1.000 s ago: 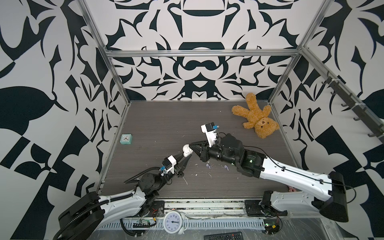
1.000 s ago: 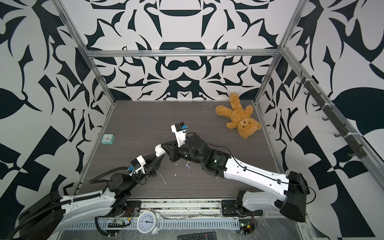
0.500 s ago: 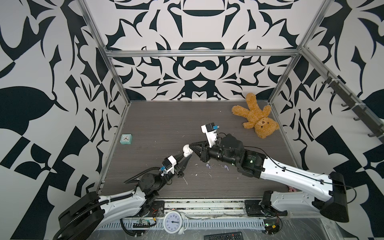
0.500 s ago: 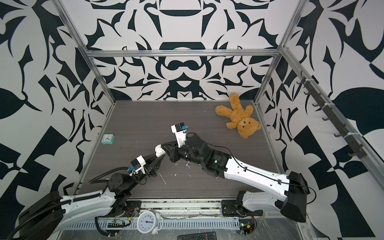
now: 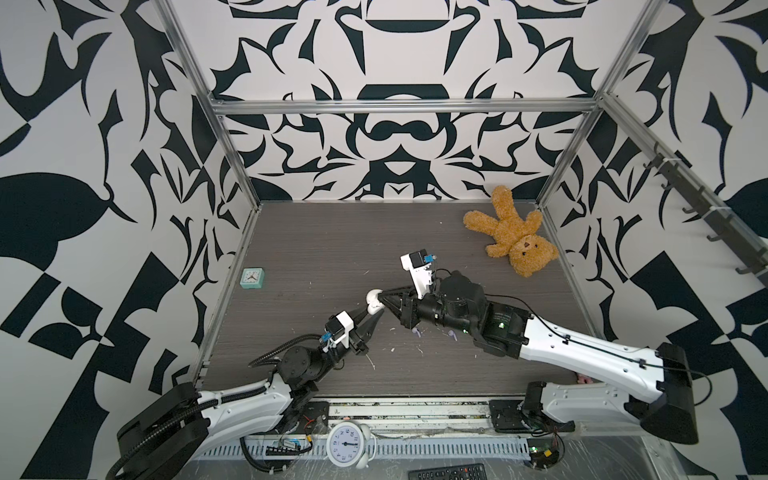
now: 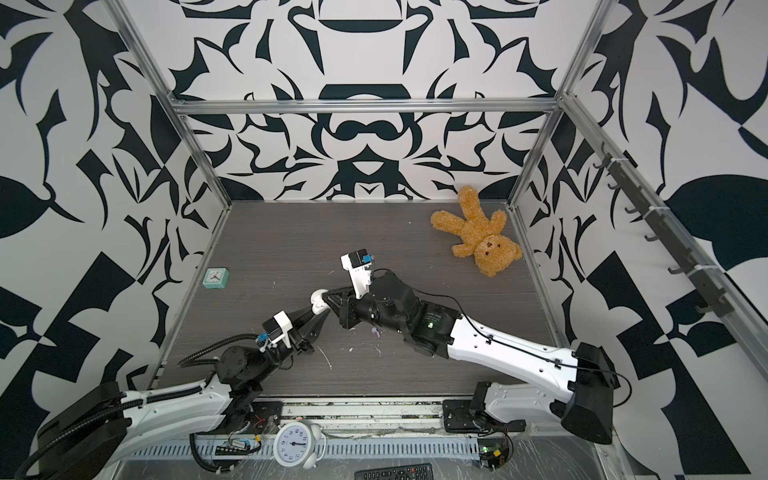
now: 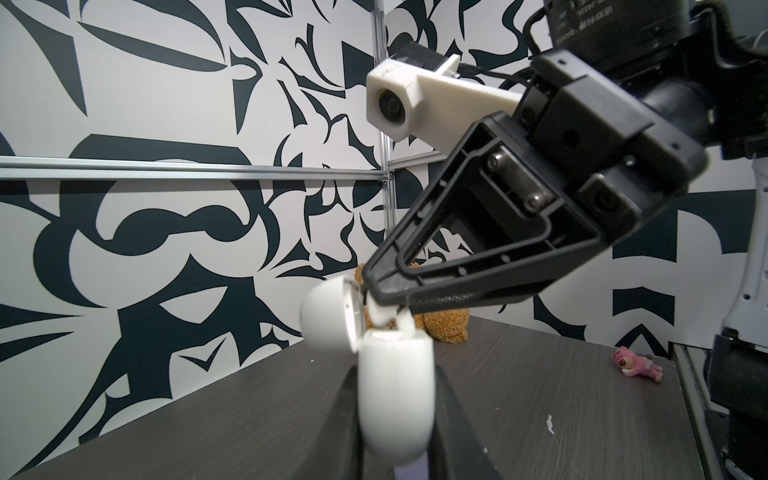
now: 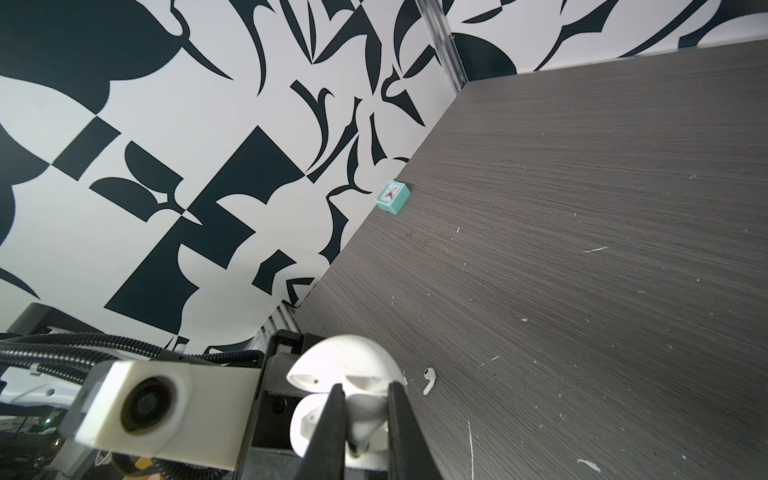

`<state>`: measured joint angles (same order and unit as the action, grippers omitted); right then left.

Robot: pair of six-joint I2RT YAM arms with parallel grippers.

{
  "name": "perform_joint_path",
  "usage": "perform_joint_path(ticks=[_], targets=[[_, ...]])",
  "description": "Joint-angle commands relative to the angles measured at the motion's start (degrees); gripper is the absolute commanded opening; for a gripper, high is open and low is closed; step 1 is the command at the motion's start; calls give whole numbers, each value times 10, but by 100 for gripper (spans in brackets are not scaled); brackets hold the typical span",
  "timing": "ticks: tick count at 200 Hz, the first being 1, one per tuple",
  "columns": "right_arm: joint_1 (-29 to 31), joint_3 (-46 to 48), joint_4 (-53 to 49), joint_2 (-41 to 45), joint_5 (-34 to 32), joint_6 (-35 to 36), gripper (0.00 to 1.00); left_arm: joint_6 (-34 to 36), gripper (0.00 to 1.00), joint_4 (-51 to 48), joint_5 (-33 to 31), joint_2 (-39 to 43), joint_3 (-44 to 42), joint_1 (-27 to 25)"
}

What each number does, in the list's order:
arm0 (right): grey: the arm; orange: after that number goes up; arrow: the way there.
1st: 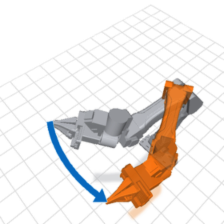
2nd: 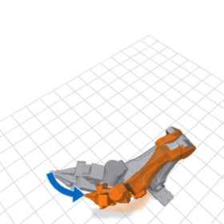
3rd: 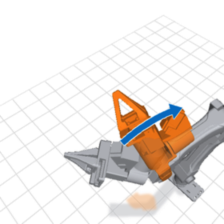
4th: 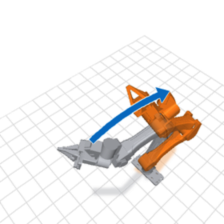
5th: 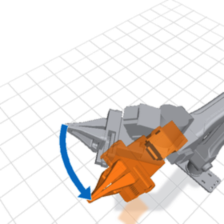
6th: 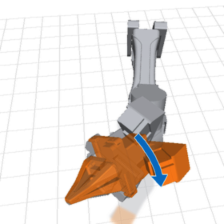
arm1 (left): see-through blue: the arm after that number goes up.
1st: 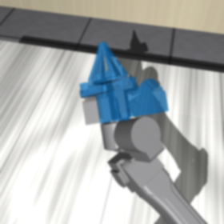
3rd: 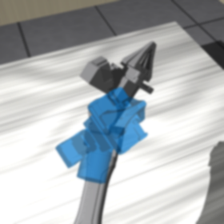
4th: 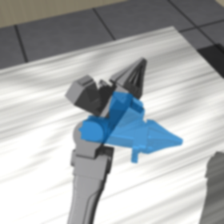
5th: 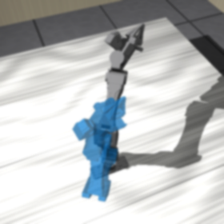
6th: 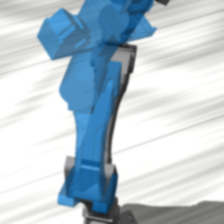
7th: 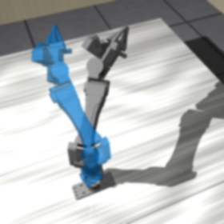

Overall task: Insert the wireless bluetooth earbuds into the charging case
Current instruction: 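Push the white earbud down into the case slot with the right gripper, then release the earbud and move the right gripper back over the other white earbud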

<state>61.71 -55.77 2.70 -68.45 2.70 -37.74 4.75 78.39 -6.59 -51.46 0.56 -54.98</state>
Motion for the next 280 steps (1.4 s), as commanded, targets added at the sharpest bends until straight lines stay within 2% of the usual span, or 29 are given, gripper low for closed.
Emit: perform_joint_path(ticks=[1, 27, 51, 86, 114, 129, 153, 173, 186, 202, 224, 235, 254, 280], targets=[[3, 4, -7, 24, -10, -4, 23, 4, 0, 33, -3, 2, 9, -1], [3, 4, -14, 30, -20, 0, 26, 4, 0, 34, -3, 0, 10, -1], [3, 0, -19, 35, -25, 4, 34, 4, 0, 33, -2, 0, 10, -1], [3, -14, -31, 41, -31, 17, 36, 5, 0, 33, -3, 2, 8, -1], [3, -43, -72, 59, -54, 47, 43, 4, 0, 33, -3, 6, 8, -1], [3, -66, -100, 74, -68, 71, 49, 4, 0, 33, -5, 9, 9, -1], [-1, -109, -169, 83, -118, 117, 68, -11, 0, 33, -23, 19, 23, -1], [-17, -126, -212, 80, -128, 138, 75, -26, 0, 33, -55, 36, 34, -1], [-36, -133, -231, 74, -106, 143, 77, -38, 0, 19, -75, 50, 45, -1], [-60, -134, -249, 64, -85, 139, 77, -44, 0, -35, -93, 80, 68, -1], [-84, -116, -242, 42, -39, 124, 76, -50, 0, -203, -87, 152, 120, 1], [-85, -109, -233, 22, -15, 124, 75, -55, 0, -248, -83, 179, 135, 8], [-85, -101, -231, -14, 14, 118, 75, -56, 0, -302, -78, 219, 147, 33], [-85, -86, -214, -67, 52, 117, 72, -60, 0, -416, -19, 267, 175, 89]])
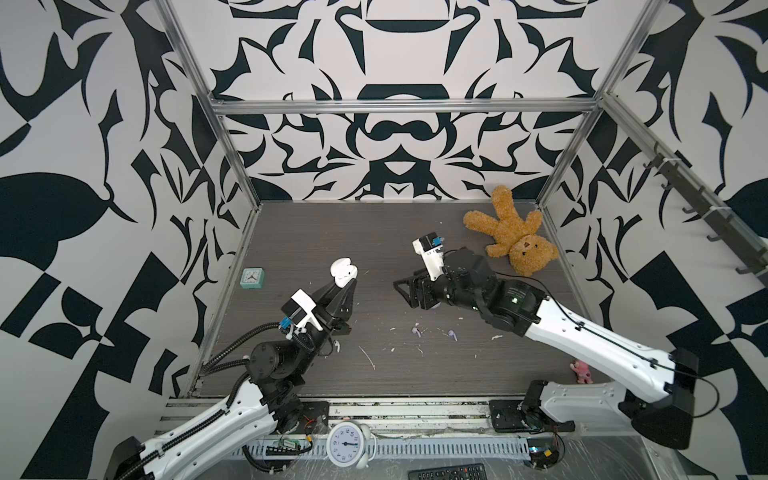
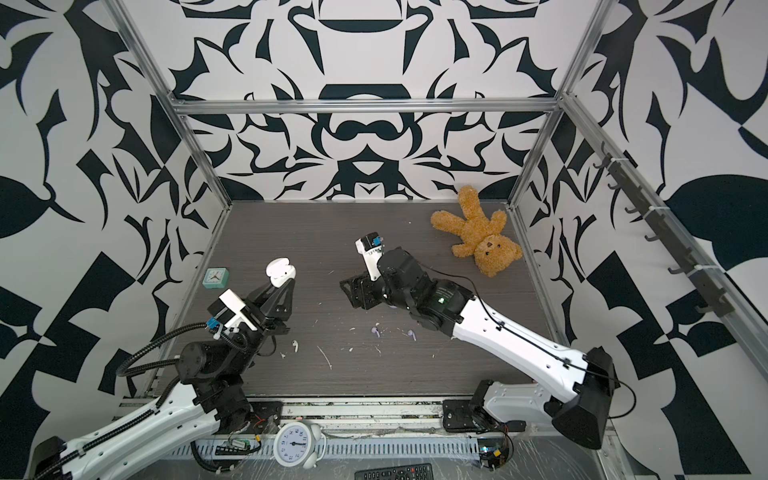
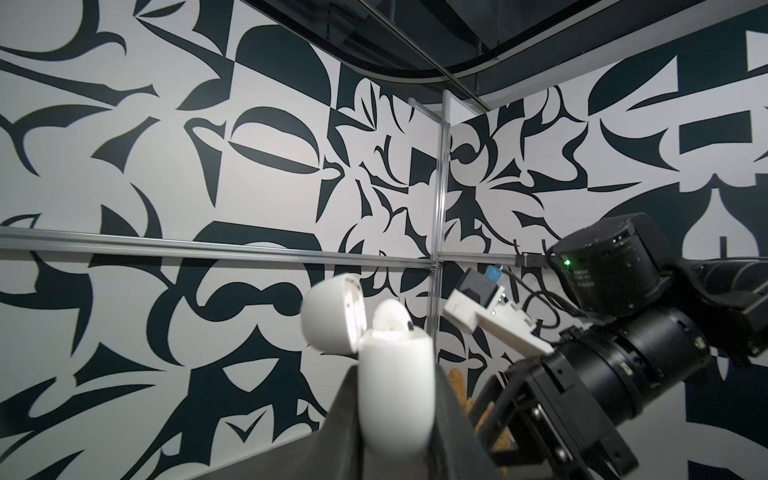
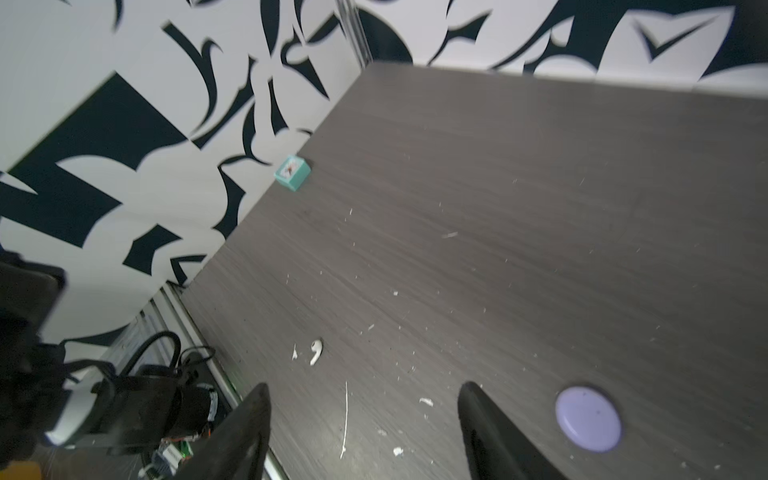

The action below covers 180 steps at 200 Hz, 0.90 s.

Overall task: Insert the wireless bluetooth earbuds into the charging case
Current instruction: 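Release the earbud and move the right gripper back over the other white earbud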

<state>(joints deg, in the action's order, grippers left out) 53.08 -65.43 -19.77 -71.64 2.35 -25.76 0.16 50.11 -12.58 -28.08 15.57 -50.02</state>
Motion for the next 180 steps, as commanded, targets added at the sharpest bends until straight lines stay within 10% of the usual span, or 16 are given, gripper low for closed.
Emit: perform_joint_path(ticks=[1, 43, 180], targets=[[1, 10, 10, -38, 57, -3, 72, -15, 0, -134, 42, 34, 25, 42], [20, 8, 76, -167, 158, -28, 66, 5, 0, -216, 84, 80, 44, 94], [120, -199, 36, -466, 107, 68, 52, 108, 0, -217, 89, 160, 0, 100]])
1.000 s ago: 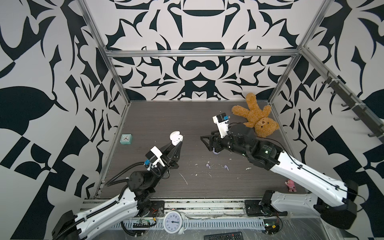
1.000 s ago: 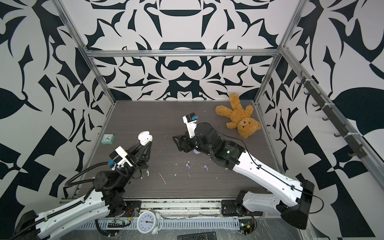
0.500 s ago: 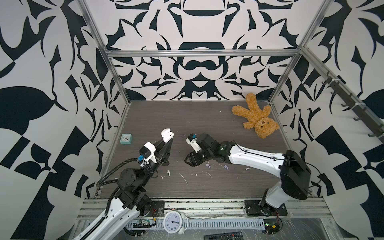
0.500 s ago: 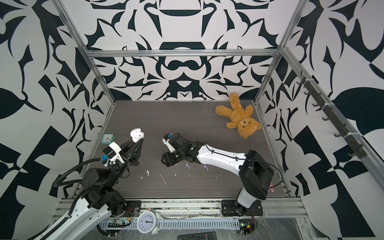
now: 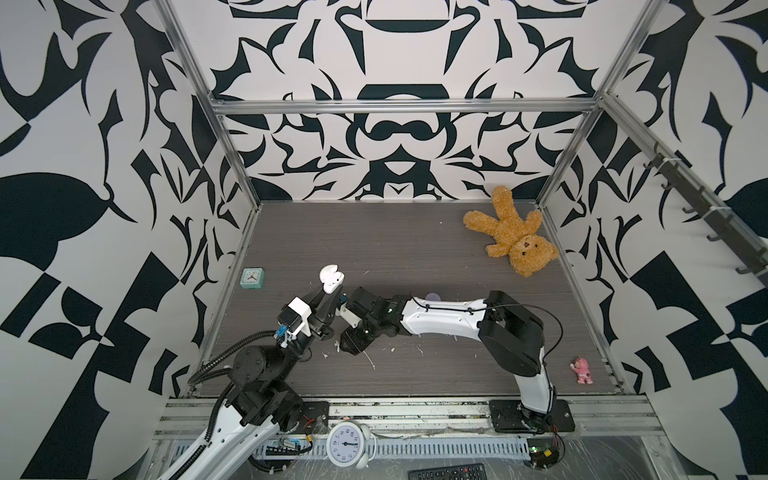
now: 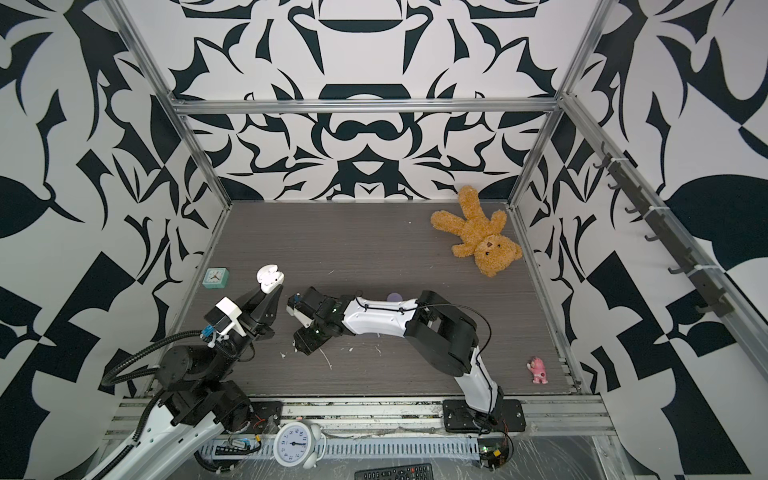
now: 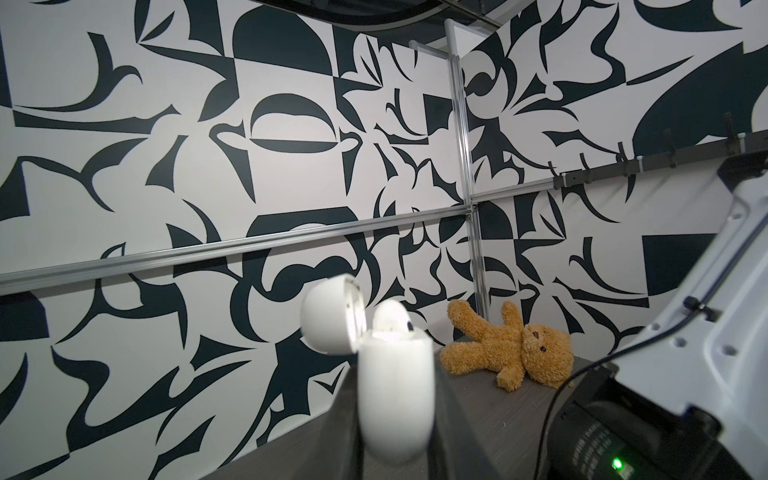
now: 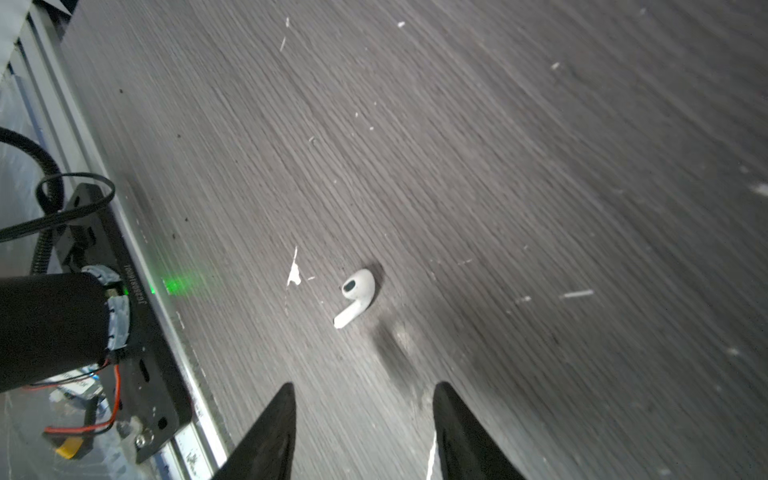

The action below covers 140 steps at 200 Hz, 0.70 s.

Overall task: Insert the wireless bluetooth earbuds into the charging case
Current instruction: 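Release the earbud and move the right gripper back over the other white earbud, then lower the open right gripper around the second white earbud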

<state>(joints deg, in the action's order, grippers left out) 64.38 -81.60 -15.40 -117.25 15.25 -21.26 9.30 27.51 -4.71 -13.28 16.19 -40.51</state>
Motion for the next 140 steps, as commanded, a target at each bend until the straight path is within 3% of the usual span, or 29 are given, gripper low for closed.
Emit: perform_joint_path(ticks=[1, 140], targets=[[8, -38, -8, -10, -24, 24, 52, 17, 0, 10, 11, 13, -7, 5], [31, -100, -33, -72, -79, 60, 42, 1, 0, 11, 60, 4, -8, 37]])
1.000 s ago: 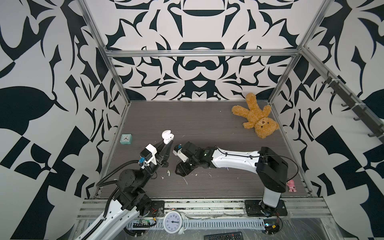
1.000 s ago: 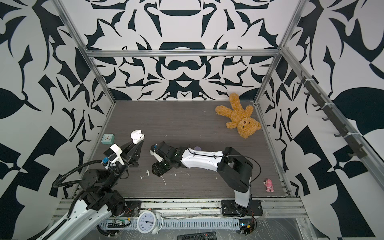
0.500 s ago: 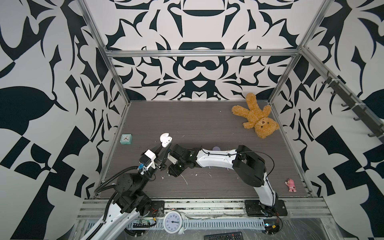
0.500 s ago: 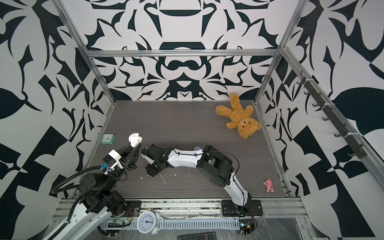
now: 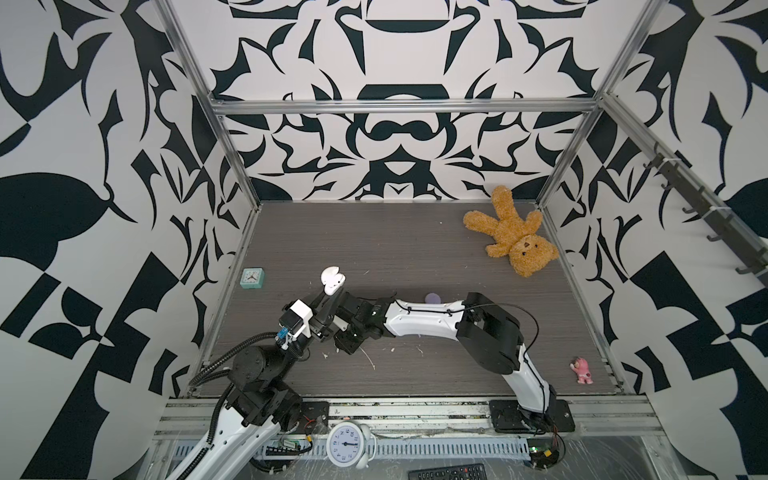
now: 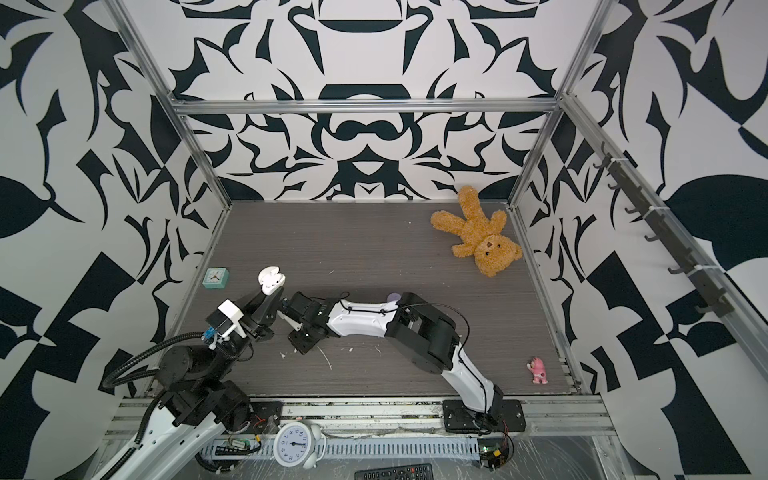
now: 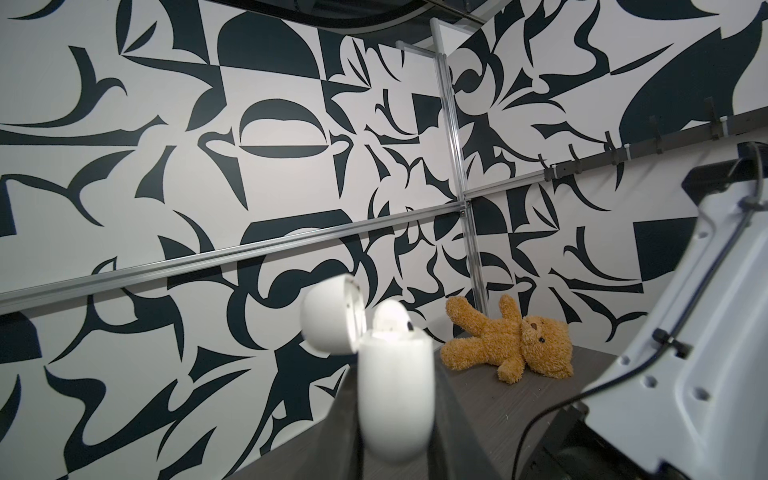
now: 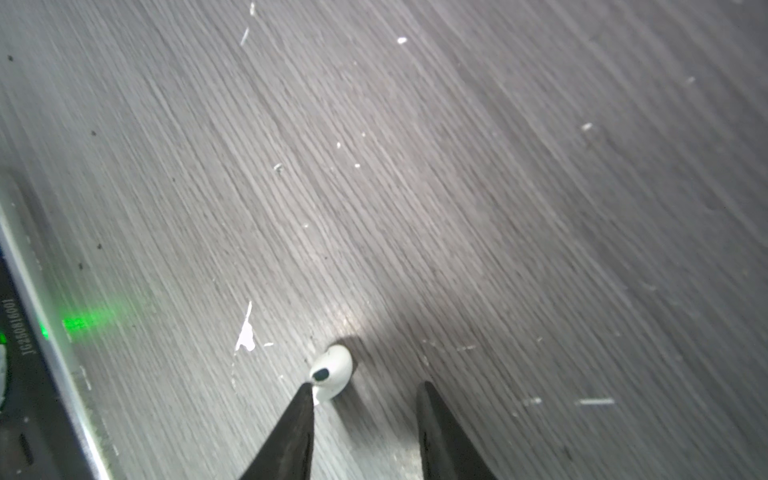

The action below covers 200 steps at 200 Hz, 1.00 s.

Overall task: Insert the wireless bluetooth earbuds into the charging case
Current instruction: 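Lower the open right gripper around the second white earbud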

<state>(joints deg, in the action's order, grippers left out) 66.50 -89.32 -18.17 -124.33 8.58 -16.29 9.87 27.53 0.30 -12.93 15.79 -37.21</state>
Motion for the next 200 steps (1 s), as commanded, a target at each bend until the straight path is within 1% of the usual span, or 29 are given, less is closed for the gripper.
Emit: perform_joint_path(ticks=[1, 42, 99, 200], targets=[[10, -23, -6, -1, -13, 11, 42, -4, 0, 11, 10, 0, -3, 4], [13, -22, -4, -7, -17, 10, 39, -6, 0, 10, 12, -1, -5, 5], [15, -22, 0, -15, -37, 8, 29, -7, 0, 10, 14, -4, -5, 6], [17, 1, 4, -11, -70, 11, 23, -9, 0, 11, 16, -6, -5, 10]])
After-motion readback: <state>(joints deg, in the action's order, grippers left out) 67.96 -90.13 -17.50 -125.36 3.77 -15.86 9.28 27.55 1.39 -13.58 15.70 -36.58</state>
